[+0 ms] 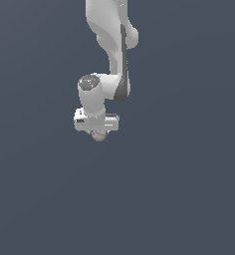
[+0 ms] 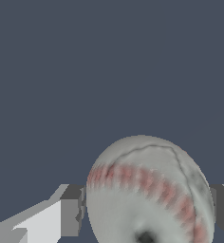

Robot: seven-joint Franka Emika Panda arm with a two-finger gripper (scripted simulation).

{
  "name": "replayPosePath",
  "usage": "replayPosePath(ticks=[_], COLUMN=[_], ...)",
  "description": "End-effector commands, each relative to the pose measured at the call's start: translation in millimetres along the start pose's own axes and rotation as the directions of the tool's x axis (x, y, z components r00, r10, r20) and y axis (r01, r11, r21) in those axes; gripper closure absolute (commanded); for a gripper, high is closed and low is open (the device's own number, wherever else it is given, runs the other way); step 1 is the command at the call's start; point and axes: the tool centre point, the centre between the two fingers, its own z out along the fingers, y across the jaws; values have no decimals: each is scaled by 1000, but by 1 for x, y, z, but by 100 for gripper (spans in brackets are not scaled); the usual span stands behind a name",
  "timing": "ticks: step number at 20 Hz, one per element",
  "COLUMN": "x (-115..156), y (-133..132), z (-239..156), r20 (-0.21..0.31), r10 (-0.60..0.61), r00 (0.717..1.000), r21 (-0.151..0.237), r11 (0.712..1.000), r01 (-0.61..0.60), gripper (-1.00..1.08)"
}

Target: Pick up the object and move it to a goal position.

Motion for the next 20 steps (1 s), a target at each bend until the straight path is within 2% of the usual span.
replayPosePath(ticks=[1,20], x=[5,56], y=[-1,-13], z=[-17,-198], r20=[-2,-2], r10=[0,0], r00=[1000,1000], r21=[-1,-2], r11=[1000,1000], r01=[0,0], gripper=[108,108])
